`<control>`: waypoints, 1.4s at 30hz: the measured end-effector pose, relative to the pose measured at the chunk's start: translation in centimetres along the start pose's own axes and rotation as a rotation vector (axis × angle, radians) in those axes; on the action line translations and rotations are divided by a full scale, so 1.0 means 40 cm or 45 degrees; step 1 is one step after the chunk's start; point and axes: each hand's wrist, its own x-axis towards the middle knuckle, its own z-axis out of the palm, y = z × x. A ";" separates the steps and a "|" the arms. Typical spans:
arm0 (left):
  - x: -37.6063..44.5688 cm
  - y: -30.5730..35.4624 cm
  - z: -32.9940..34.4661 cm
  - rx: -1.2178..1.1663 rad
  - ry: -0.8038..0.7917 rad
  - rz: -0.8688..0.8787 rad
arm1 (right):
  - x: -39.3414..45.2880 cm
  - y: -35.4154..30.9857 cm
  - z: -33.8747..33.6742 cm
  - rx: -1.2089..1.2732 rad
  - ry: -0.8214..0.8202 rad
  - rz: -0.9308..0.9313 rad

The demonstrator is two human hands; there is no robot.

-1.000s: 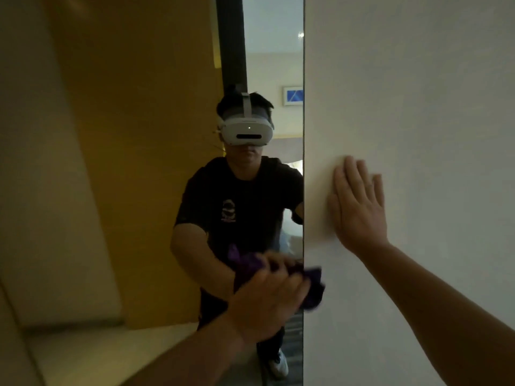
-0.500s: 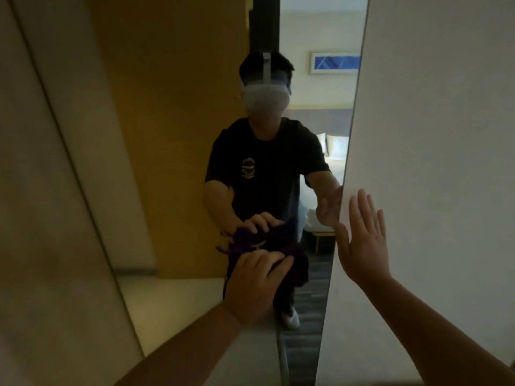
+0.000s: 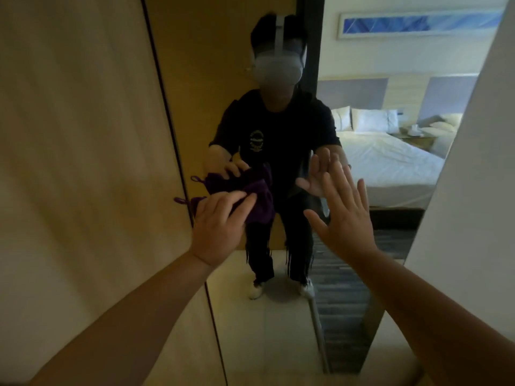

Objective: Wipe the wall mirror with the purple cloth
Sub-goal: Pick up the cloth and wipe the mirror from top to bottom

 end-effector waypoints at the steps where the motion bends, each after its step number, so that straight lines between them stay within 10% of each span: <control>1: -0.013 -0.017 0.001 0.009 0.025 -0.009 | -0.009 -0.015 0.016 0.001 0.016 -0.021; 20: -0.399 -0.066 0.216 0.264 0.424 0.111 | -0.231 -0.049 0.471 -0.343 0.314 -0.272; 28: -0.252 -0.055 0.194 0.325 0.553 0.180 | -0.222 -0.038 0.500 -0.459 0.436 -0.324; 36: -0.019 -0.106 0.127 0.430 0.397 0.201 | -0.221 -0.027 0.491 -0.367 0.476 -0.348; 42: -0.321 -0.059 0.260 0.244 0.347 0.364 | -0.221 -0.020 0.493 -0.298 0.487 -0.375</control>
